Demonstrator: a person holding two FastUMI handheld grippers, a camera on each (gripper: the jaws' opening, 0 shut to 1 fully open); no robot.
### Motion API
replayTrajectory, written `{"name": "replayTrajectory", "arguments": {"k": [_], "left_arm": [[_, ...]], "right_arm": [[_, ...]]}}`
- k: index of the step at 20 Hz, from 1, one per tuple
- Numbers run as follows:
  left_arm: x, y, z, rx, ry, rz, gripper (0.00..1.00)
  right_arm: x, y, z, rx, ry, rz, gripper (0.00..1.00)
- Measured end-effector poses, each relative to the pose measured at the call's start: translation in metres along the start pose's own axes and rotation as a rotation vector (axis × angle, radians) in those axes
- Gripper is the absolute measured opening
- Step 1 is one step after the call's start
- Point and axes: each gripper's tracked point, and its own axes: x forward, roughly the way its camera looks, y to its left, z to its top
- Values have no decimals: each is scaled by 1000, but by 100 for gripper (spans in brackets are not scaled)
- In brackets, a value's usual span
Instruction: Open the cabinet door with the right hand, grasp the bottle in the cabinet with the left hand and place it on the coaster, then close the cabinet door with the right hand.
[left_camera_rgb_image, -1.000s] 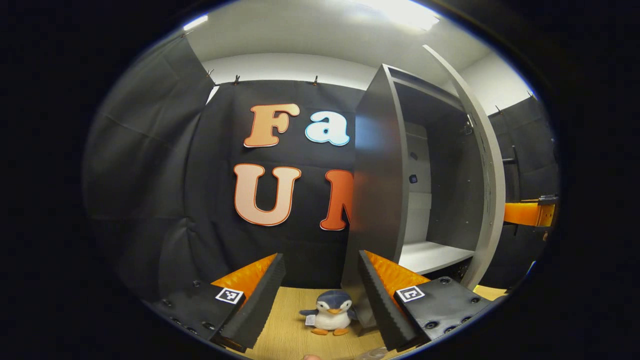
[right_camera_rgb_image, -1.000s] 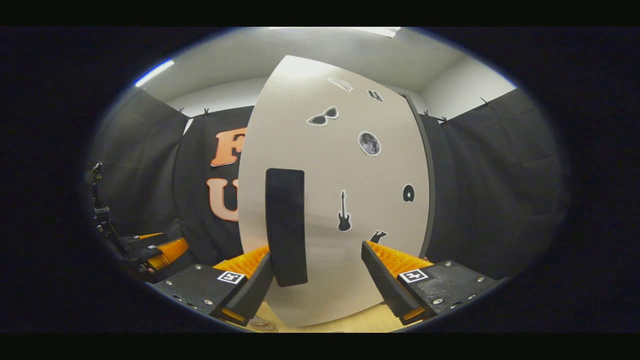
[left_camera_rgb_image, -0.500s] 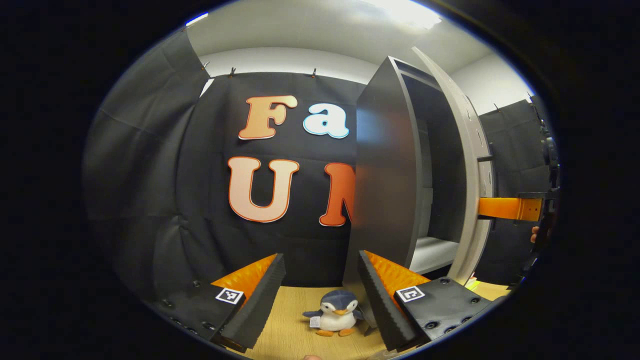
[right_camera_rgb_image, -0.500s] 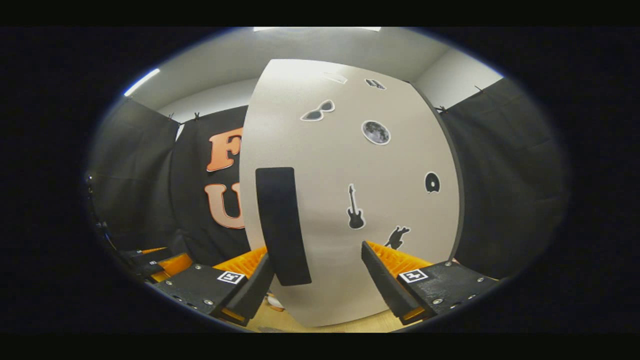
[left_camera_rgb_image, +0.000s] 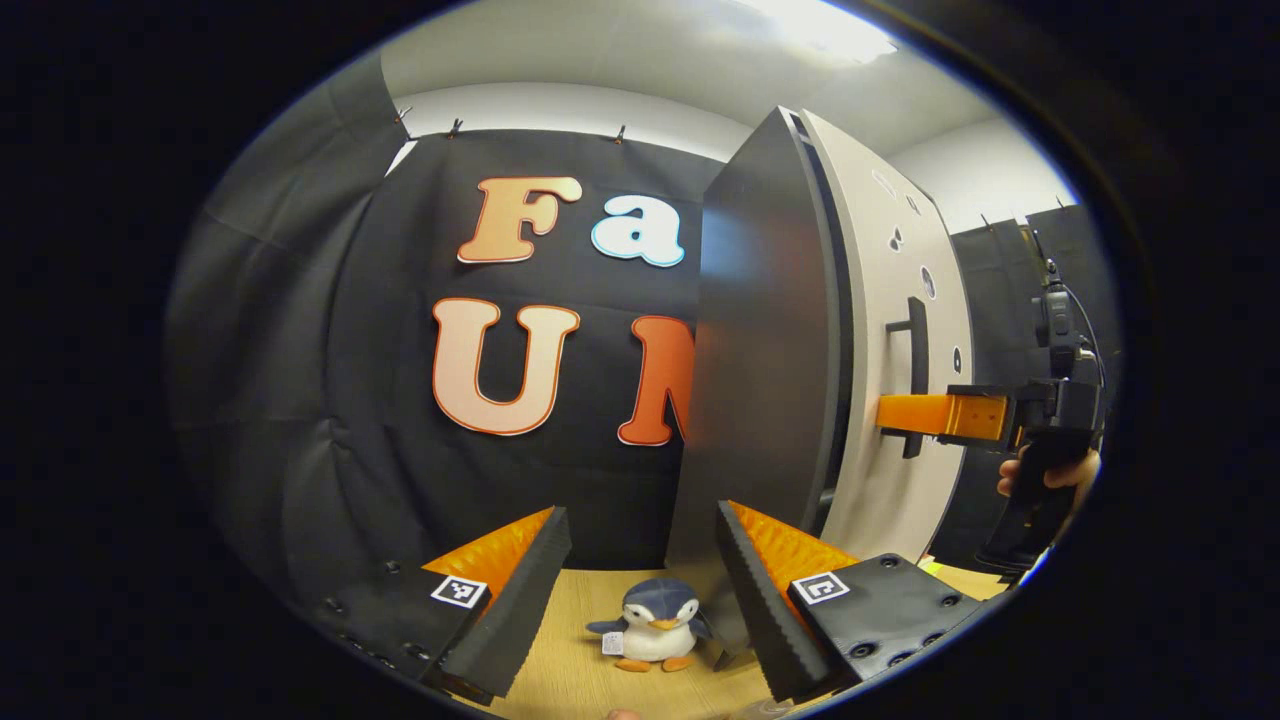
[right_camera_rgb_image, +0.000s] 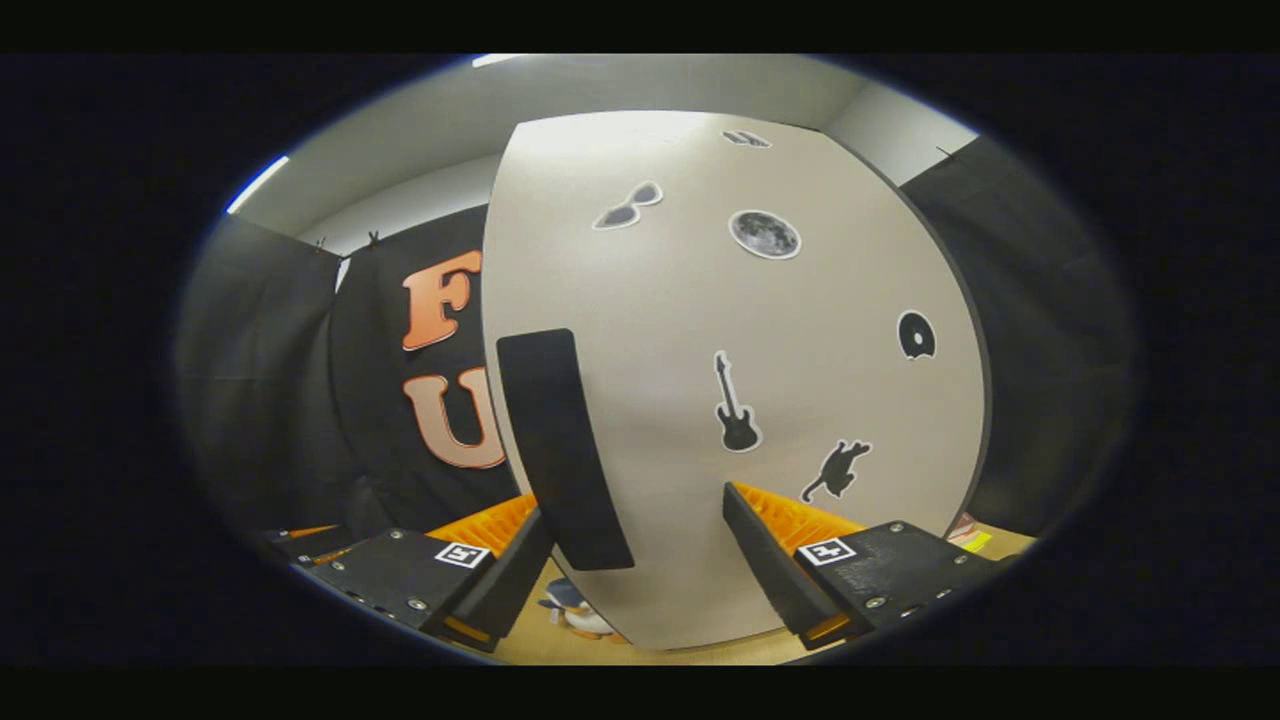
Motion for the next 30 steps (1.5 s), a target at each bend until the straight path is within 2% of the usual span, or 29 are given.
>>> {"name": "replayTrajectory", "arguments": {"k": [1, 6, 7, 15, 20, 27, 30], "left_arm": [[2, 0, 0, -1, 4, -4, 96], [10, 2, -6, -10, 16, -17, 96], [12, 2, -5, -10, 19, -20, 96], [18, -1, -12, -13, 37, -33, 94], [12, -4, -12, 5, 41, -2, 95], [-14, -18, -15, 7, 48, 98, 94], [-27, -29, -16, 17, 49, 134, 95]], "right_arm": [[1, 0, 0, 1, -2, 0, 93], [9, 2, -1, -26, 1, -35, 100], [9, 2, -2, -20, 10, -39, 97], [9, 2, -1, -17, 15, -47, 97], [6, 3, -8, 41, 63, -24, 97], [-21, 1, -12, 23, 98, 70, 98], [-37, -21, -14, -19, 98, 53, 97]]}}
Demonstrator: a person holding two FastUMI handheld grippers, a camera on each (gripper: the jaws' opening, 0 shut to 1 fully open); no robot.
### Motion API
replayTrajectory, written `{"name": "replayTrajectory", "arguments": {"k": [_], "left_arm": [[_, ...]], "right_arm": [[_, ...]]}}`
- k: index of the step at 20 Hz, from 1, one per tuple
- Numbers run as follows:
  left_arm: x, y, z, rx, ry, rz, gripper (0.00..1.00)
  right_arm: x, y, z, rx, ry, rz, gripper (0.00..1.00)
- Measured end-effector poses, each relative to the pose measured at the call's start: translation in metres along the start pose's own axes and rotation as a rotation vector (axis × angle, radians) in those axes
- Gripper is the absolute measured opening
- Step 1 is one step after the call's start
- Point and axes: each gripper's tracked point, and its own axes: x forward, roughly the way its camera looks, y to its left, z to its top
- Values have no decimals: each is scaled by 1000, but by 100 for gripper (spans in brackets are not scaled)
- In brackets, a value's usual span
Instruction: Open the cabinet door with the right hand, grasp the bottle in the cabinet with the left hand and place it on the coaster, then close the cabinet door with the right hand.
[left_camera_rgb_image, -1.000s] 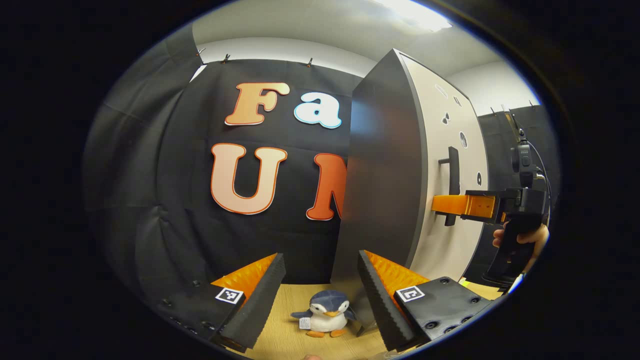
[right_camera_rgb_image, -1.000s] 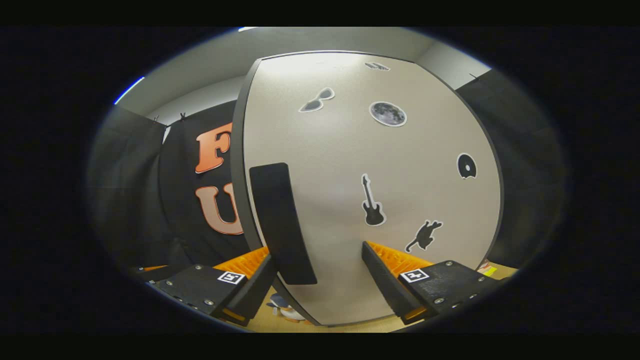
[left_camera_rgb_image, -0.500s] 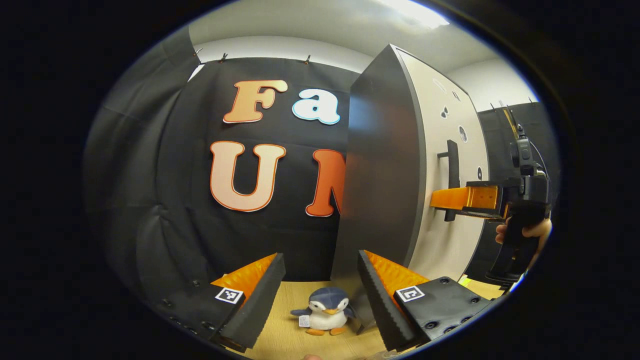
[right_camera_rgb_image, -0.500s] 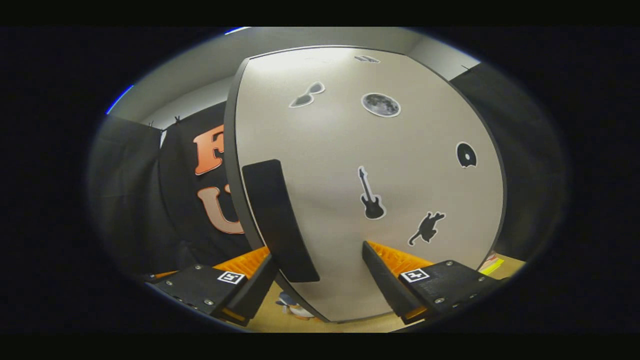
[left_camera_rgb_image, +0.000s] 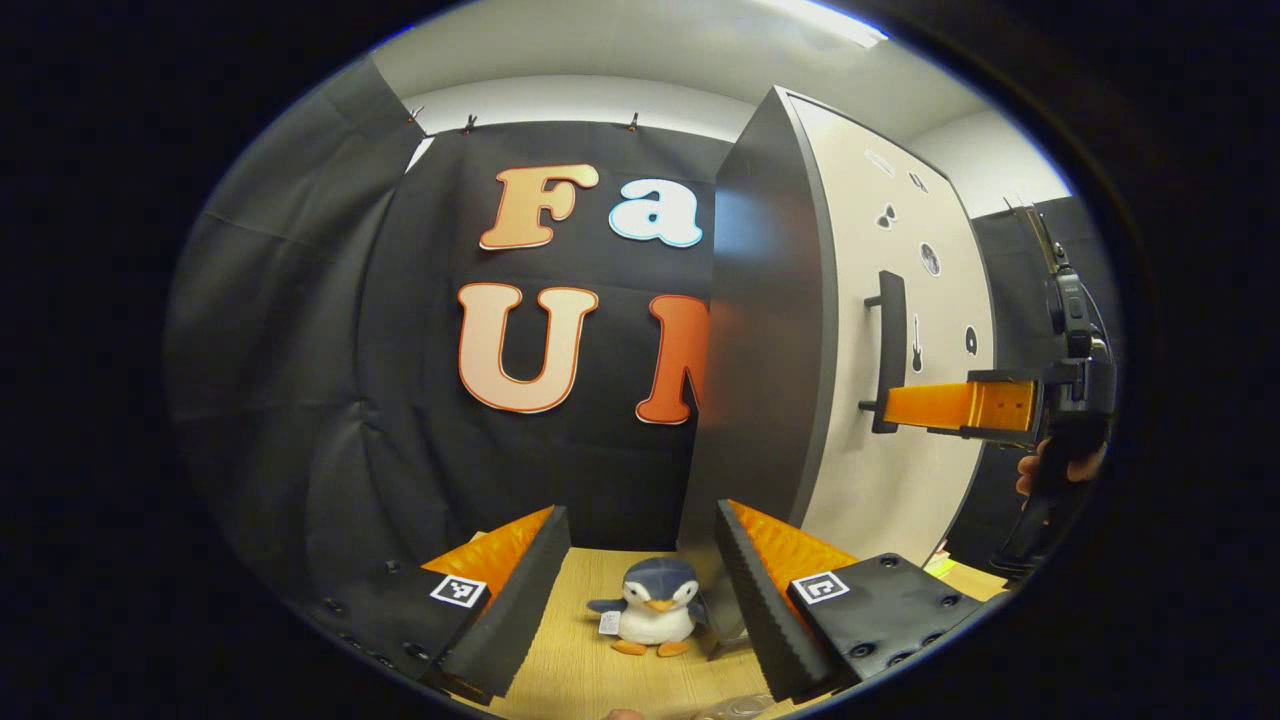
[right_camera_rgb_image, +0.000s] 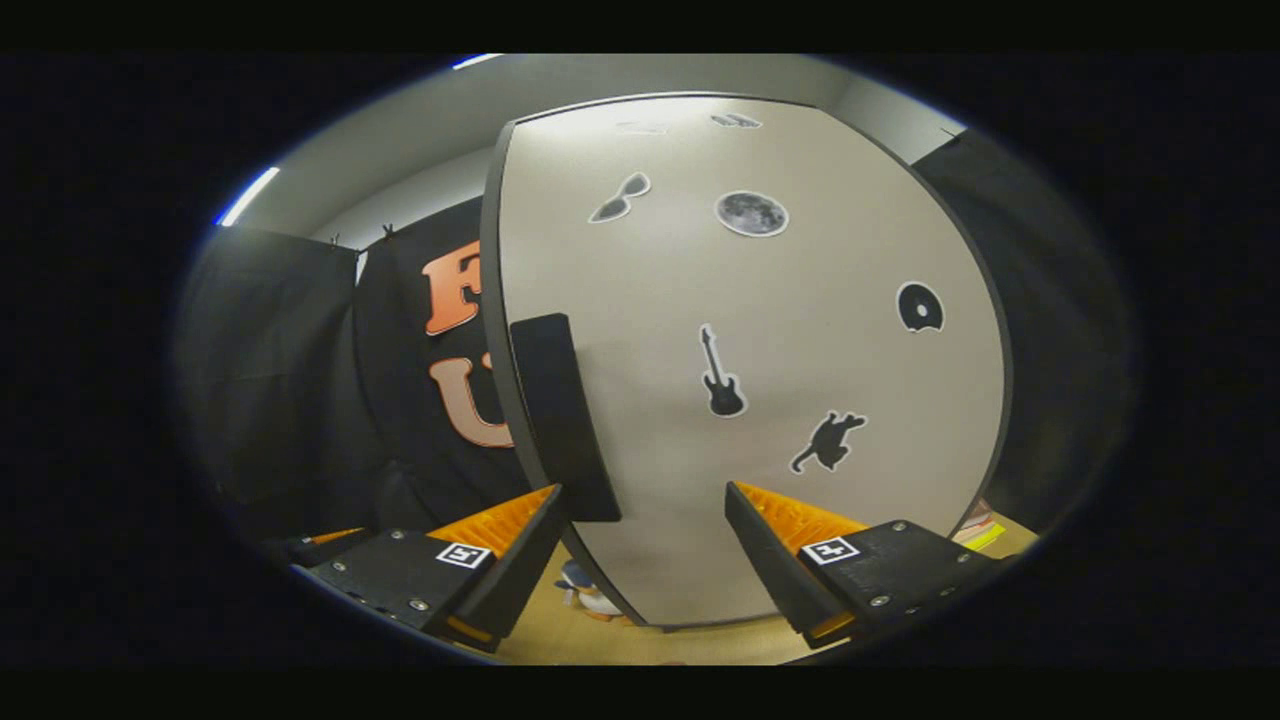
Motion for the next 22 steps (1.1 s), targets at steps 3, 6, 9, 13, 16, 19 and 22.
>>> {"name": "replayTrajectory", "arguments": {"k": [3, 6, 9, 13, 16, 19, 22], "left_arm": [[-15, -14, 0, 14, 0, 22, 95], [-29, -31, 1, 25, -3, 40, 95], [-45, -47, 8, 36, -17, 57, 95], [-75, -65, 15, 34, -29, 88, 95], [-98, -74, 16, 40, -37, 115, 94], [-110, -80, 16, 34, -39, 128, 94], [-115, -86, 19, 39, -46, 121, 94]], "right_arm": [[-22, -20, -1, 0, 5, -2, 97], [-51, -43, 0, 0, 5, -10, 97], [-78, -62, 1, -19, 4, -13, 97], [-111, -82, -1, -76, 7, -18, 97], [-132, -86, -9, -108, 24, 1, 97], [-148, -91, -15, -156, 21, 0, 97], [-160, -89, -13, -178, 3, -2, 97]]}}
